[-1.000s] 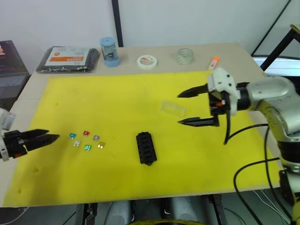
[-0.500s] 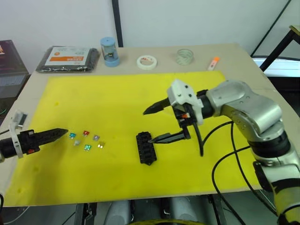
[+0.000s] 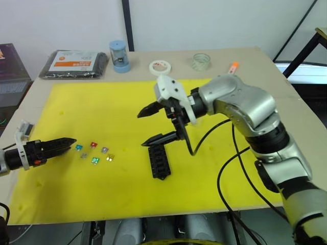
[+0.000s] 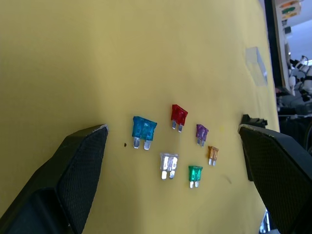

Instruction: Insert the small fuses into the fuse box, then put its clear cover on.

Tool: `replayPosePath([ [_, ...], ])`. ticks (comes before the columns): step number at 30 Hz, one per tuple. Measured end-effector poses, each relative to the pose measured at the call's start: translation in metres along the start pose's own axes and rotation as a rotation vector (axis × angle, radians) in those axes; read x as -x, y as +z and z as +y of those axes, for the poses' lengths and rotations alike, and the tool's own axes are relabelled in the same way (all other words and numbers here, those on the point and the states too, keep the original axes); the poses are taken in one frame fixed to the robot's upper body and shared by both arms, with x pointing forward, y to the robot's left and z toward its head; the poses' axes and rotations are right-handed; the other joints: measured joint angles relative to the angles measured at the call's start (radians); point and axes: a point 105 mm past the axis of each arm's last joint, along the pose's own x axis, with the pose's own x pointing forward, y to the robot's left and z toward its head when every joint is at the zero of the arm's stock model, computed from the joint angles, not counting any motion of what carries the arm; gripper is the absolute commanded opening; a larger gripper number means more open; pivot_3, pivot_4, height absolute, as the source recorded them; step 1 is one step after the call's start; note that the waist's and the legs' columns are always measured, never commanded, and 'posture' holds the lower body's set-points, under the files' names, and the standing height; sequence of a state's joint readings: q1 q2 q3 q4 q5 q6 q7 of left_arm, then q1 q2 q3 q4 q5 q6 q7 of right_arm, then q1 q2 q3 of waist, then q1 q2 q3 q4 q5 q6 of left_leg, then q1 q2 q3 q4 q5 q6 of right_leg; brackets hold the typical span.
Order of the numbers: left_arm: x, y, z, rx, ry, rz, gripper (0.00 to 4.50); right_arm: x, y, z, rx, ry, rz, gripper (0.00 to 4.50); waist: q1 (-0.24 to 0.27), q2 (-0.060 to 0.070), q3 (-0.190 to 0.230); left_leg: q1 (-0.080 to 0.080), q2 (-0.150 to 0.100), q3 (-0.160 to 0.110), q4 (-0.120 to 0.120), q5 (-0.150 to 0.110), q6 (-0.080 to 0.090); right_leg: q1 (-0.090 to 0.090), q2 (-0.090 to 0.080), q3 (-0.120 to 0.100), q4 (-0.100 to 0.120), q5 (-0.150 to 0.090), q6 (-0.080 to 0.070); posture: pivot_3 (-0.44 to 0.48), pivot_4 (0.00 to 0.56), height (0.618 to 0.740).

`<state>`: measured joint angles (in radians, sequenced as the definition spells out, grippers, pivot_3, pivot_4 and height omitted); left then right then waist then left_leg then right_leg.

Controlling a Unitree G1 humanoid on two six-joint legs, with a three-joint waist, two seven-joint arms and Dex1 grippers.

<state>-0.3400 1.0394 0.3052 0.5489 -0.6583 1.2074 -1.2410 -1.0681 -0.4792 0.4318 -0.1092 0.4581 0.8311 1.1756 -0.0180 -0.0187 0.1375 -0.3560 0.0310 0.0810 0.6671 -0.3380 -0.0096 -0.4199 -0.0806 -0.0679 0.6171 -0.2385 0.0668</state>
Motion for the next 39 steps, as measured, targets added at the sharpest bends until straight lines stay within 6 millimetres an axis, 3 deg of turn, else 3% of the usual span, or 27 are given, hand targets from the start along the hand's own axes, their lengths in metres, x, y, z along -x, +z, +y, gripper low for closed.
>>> replayPosePath([
  [8, -0.003, -0.002, 0.000, -0.003, -0.015, 0.006, 4.49, -0.008, -0.007, -0.009, 0.025, -0.026, 0.033, 4.50, 0.002, 0.000, 0.000, 0.000, 0.000, 0.000, 0.000, 0.000, 0.000, 0.000, -0.001, 0.000, 0.001, 0.000, 0.000, 0.000, 0.150, 0.740],
  [11, -0.006, -0.005, 0.001, -0.002, -0.023, 0.011, 3.89, -0.007, -0.009, -0.010, 0.035, -0.031, 0.040, 4.50, 0.003, 0.000, 0.000, 0.000, 0.000, 0.000, 0.000, 0.000, 0.000, 0.000, -0.001, 0.000, 0.001, 0.000, 0.000, 0.000, 0.150, 0.740],
  [15, -0.008, -0.007, 0.002, 0.007, -0.026, 0.017, 2.51, -0.007, -0.010, -0.010, 0.042, -0.034, 0.045, 4.50, 0.002, 0.000, 0.000, 0.000, 0.000, -0.001, 0.000, 0.000, 0.000, 0.000, -0.001, 0.000, 0.001, 0.000, 0.000, 0.000, 0.150, 0.740],
  [39, -0.019, -0.008, 0.009, 0.026, -0.023, 0.022, 2.51, -0.006, -0.012, -0.011, 0.068, -0.048, 0.060, 4.50, 0.003, 0.000, 0.000, 0.000, 0.000, -0.001, 0.000, 0.000, -0.001, 0.000, -0.001, 0.000, 0.001, 0.000, 0.000, 0.000, 0.150, 0.740],
])
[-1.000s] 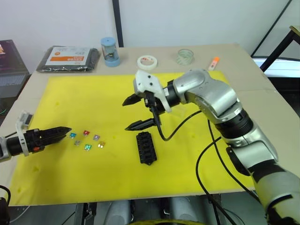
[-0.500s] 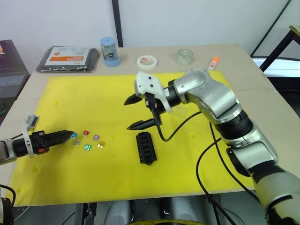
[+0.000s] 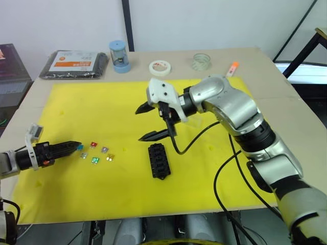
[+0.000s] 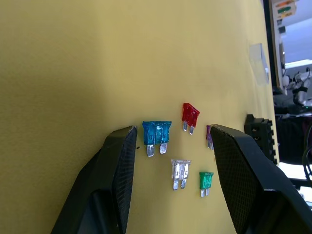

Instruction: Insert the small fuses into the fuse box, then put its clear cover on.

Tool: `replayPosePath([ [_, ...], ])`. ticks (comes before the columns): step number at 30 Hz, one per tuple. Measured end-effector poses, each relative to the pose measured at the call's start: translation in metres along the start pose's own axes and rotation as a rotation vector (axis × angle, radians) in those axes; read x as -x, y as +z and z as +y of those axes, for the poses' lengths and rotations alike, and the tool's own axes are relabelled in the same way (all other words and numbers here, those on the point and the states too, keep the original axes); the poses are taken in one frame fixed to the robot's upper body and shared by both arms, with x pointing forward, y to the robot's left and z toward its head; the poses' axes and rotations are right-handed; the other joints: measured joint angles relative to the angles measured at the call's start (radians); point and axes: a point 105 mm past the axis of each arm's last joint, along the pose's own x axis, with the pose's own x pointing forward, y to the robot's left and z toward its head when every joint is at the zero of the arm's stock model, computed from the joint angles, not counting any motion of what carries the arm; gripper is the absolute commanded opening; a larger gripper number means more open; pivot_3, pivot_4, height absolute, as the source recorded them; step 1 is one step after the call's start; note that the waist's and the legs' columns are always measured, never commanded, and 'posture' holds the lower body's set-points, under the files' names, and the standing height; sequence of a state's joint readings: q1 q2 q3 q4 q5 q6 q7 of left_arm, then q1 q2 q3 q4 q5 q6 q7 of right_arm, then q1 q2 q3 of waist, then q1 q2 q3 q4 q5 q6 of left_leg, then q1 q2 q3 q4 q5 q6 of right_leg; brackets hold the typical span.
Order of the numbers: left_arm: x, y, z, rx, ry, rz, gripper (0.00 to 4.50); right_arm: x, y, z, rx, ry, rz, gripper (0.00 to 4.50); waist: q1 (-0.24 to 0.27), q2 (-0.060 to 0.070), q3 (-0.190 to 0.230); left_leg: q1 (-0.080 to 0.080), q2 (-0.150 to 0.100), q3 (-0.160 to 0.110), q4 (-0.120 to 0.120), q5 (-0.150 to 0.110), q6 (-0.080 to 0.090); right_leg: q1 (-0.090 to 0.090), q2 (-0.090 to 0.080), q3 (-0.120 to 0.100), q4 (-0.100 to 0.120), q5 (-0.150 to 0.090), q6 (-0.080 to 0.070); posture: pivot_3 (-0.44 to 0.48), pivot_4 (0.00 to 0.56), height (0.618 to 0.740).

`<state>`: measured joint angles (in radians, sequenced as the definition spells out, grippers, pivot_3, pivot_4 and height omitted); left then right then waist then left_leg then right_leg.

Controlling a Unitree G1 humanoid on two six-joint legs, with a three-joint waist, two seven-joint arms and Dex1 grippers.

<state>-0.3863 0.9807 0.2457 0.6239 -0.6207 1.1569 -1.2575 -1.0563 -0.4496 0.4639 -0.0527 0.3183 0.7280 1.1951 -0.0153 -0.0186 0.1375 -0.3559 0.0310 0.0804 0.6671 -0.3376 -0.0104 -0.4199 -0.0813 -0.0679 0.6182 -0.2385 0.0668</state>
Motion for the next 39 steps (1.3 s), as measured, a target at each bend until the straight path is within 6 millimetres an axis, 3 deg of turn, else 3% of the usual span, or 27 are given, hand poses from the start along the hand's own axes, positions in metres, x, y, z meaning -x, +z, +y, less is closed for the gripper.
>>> replayPosePath([
  [14, -0.008, -0.001, 0.000, -0.020, -0.010, 0.015, 2.51, 0.000, 0.000, 0.003, 0.012, 0.004, 0.000, 4.50, 0.005, 0.000, 0.000, 0.000, 0.000, -0.001, 0.000, 0.000, 0.000, 0.001, -0.001, 0.000, 0.000, 0.000, 0.000, 0.000, 0.150, 0.740],
  [17, -0.008, -0.001, 0.003, -0.013, -0.005, 0.005, 1.94, 0.000, -0.001, 0.003, 0.010, 0.004, 0.001, 4.50, 0.005, 0.000, 0.000, 0.000, 0.000, -0.001, 0.000, 0.000, 0.000, 0.001, -0.001, 0.000, 0.000, 0.000, 0.000, 0.000, 0.150, 0.740],
  [19, -0.007, -0.002, 0.005, -0.007, 0.004, 0.002, 1.26, 0.000, -0.001, 0.003, 0.010, 0.003, 0.002, 4.50, 0.004, 0.000, 0.000, 0.000, 0.000, -0.001, 0.000, 0.000, 0.000, 0.001, -0.001, 0.000, 0.000, 0.000, 0.000, 0.000, 0.150, 0.740],
  [39, 0.003, -0.004, 0.011, 0.019, 0.015, -0.047, 1.26, 0.001, 0.000, 0.003, 0.047, 0.005, 0.009, 4.50, -0.005, 0.000, 0.000, 0.000, 0.001, 0.000, -0.001, 0.000, 0.000, -0.001, 0.000, 0.000, 0.000, 0.000, 0.000, 0.000, 0.150, 0.740],
])
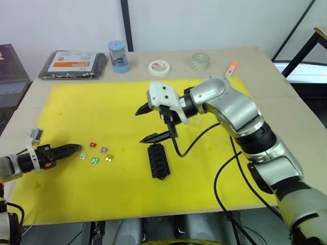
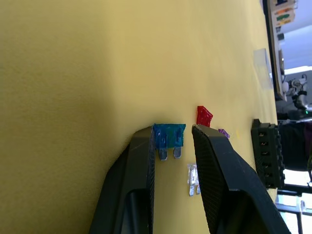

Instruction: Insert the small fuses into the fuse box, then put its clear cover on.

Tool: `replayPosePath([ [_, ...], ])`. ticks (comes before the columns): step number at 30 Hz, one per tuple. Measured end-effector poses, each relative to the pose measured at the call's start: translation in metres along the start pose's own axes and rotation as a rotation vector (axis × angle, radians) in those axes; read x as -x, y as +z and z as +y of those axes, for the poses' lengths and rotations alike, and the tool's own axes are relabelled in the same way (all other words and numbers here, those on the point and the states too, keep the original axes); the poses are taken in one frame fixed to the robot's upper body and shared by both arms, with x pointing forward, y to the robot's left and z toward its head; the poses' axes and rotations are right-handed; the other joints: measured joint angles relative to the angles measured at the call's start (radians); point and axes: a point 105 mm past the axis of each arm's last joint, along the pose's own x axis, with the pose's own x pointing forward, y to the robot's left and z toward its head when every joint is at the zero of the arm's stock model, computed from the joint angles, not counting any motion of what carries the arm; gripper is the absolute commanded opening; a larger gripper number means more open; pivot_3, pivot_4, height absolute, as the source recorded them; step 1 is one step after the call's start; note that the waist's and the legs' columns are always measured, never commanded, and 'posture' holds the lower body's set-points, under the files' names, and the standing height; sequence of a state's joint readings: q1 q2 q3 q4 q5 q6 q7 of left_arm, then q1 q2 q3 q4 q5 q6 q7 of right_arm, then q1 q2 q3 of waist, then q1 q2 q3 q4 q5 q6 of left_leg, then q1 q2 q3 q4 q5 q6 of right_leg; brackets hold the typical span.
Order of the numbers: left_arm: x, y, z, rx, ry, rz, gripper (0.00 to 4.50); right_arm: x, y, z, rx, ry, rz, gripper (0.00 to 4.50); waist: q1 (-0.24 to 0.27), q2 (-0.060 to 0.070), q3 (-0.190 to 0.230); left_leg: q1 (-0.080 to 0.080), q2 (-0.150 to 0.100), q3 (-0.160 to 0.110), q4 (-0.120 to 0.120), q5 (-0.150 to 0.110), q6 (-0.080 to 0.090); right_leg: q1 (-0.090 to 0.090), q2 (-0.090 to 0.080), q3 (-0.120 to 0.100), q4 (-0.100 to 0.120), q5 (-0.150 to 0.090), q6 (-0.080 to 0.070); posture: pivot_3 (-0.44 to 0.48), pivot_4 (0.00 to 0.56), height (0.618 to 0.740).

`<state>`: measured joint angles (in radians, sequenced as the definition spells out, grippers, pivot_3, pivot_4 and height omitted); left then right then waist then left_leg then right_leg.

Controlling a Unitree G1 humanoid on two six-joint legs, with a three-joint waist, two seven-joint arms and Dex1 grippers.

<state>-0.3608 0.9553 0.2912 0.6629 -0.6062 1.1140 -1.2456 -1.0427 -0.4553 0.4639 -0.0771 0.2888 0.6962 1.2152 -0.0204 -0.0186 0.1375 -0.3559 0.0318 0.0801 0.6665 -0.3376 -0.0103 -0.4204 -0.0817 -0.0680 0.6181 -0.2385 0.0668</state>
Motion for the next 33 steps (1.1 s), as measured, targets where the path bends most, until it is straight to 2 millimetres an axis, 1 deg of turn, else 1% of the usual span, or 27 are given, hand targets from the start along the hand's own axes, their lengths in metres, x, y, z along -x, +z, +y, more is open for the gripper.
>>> replayPosePath([
  [11, 0.0050, -0.0013, -0.0011, 0.028, -0.006, -0.027, 1.26, 0.0000, 0.0004, 0.0003, 0.018, 0.006, 0.001, 4.50, -0.002, 0.000, 0.000, 0.000, 0.001, 0.000, -0.001, 0.000, 0.000, -0.001, 0.000, 0.000, 0.000, 0.000, 0.000, 0.000, 0.150, 0.740],
  [14, 0.0056, -0.0024, -0.0014, 0.024, -0.003, -0.024, 0.70, 0.0000, 0.0007, 0.0007, 0.021, 0.010, 0.000, 4.50, -0.002, 0.000, 0.000, 0.000, 0.001, 0.001, -0.001, 0.000, 0.000, -0.001, 0.000, 0.000, 0.000, 0.000, 0.000, 0.000, 0.150, 0.740],
  [16, 0.0064, -0.0031, -0.0015, 0.021, -0.003, -0.024, 0.08, 0.0000, 0.0009, 0.0009, 0.024, 0.011, -0.001, 4.50, -0.002, 0.000, 0.000, 0.000, 0.001, 0.001, -0.001, 0.000, 0.000, -0.001, 0.000, 0.000, 0.000, 0.000, 0.000, 0.000, 0.150, 0.740],
  [33, 0.0065, -0.0083, -0.0040, -0.019, 0.000, -0.001, 0.03, -0.0001, 0.0006, 0.0006, 0.025, 0.011, 0.001, 4.50, -0.002, 0.000, 0.000, 0.000, 0.001, 0.001, -0.001, 0.000, 0.000, -0.001, -0.001, 0.000, 0.000, 0.000, 0.000, 0.000, 0.150, 0.740],
])
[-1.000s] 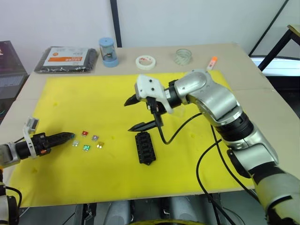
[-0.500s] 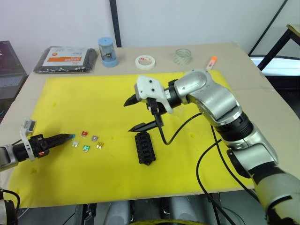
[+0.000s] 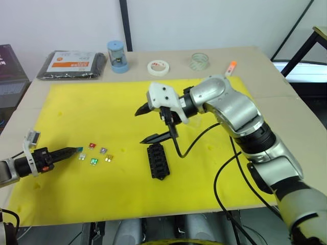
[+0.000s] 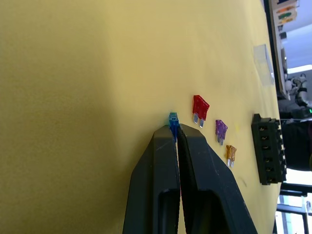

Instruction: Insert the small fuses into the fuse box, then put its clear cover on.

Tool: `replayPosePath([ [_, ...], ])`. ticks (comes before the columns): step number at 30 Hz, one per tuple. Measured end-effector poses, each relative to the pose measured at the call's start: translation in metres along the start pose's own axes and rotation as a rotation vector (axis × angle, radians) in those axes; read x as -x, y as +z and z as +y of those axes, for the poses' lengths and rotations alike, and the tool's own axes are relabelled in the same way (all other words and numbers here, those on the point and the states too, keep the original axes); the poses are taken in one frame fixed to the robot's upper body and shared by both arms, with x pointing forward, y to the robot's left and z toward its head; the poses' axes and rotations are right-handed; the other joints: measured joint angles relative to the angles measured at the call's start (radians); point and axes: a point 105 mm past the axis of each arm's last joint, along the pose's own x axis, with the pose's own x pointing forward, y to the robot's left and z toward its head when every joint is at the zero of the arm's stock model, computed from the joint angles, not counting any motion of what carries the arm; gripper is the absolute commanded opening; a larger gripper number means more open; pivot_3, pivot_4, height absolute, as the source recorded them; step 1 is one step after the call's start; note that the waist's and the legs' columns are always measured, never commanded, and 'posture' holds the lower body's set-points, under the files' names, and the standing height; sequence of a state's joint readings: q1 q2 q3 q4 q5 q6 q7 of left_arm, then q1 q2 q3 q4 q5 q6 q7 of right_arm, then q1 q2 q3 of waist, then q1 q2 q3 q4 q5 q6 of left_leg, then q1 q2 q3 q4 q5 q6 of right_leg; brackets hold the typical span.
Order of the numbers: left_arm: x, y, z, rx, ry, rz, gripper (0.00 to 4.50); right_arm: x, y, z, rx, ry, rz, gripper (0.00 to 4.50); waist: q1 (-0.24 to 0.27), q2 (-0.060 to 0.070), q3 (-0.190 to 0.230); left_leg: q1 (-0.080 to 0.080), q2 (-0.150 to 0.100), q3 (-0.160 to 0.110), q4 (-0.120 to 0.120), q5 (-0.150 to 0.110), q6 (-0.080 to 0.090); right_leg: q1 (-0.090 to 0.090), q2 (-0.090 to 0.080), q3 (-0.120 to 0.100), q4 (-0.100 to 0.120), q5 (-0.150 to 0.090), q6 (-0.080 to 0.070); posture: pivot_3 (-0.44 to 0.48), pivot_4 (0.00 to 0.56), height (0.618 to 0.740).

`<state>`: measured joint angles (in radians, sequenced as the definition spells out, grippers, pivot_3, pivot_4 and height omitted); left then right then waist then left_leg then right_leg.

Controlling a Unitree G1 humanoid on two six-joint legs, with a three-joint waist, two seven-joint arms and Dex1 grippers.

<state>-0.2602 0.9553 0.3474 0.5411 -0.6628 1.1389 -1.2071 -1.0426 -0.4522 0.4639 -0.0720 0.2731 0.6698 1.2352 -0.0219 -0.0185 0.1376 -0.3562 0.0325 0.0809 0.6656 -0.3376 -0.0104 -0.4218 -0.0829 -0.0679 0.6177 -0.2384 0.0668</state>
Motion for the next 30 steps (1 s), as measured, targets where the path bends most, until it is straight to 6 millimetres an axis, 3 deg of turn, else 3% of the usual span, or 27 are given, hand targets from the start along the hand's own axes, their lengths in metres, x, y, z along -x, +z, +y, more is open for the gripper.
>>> replayPosePath([
  [9, 0.005, 0.005, -0.003, -0.102, 0.007, -0.038, 0.03, 0.000, -0.005, 0.002, -0.035, -0.003, -0.002, 4.50, 0.001, 0.000, 0.000, -0.001, 0.001, 0.000, 0.000, 0.000, 0.000, -0.001, 0.000, 0.000, -0.001, 0.000, 0.000, 0.000, 0.150, 0.740],
  [17, 0.009, 0.025, -0.035, -0.292, -0.073, -0.150, 0.03, 0.021, -0.006, 0.014, -0.229, -0.036, -0.104, 4.50, 0.005, 0.000, 0.000, -0.002, -0.001, 0.000, 0.000, 0.000, 0.000, -0.001, -0.006, -0.001, -0.002, 0.000, 0.000, 0.000, 0.150, 0.740],
  [20, -0.001, 0.031, -0.073, -0.401, -0.183, -0.149, 0.03, 0.041, 0.006, 0.011, -0.342, -0.087, -0.197, 4.50, 0.010, -0.001, 0.000, -0.003, -0.001, -0.001, 0.000, 0.000, 0.000, -0.001, -0.008, -0.001, -0.003, 0.000, 0.000, 0.000, 0.150, 0.740],
  [23, -0.015, 0.035, -0.127, -0.565, -0.334, -0.134, 0.03, 0.060, 0.016, 0.006, -0.431, -0.139, -0.254, 4.50, 0.008, -0.001, 0.000, -0.002, -0.001, -0.001, 0.000, 0.000, 0.000, 0.000, -0.009, -0.001, -0.004, 0.000, 0.000, 0.000, 0.150, 0.740],
  [27, -0.039, 0.021, -0.188, -0.712, -0.537, -0.081, 0.03, 0.077, 0.026, 0.009, -0.520, -0.137, -0.287, 4.50, 0.007, 0.000, 0.000, -0.002, -0.002, -0.001, -0.001, 0.000, 0.000, 0.000, -0.008, 0.000, -0.003, 0.000, 0.000, 0.000, 0.150, 0.740],
  [30, -0.053, 0.008, -0.221, -0.787, -0.660, -0.045, 0.03, 0.086, 0.027, 0.014, -0.577, -0.124, -0.290, 4.50, 0.005, -0.001, 0.000, -0.002, -0.001, -0.001, -0.001, 0.000, 0.000, 0.001, -0.007, 0.000, -0.004, 0.000, 0.000, 0.000, 0.150, 0.740],
])
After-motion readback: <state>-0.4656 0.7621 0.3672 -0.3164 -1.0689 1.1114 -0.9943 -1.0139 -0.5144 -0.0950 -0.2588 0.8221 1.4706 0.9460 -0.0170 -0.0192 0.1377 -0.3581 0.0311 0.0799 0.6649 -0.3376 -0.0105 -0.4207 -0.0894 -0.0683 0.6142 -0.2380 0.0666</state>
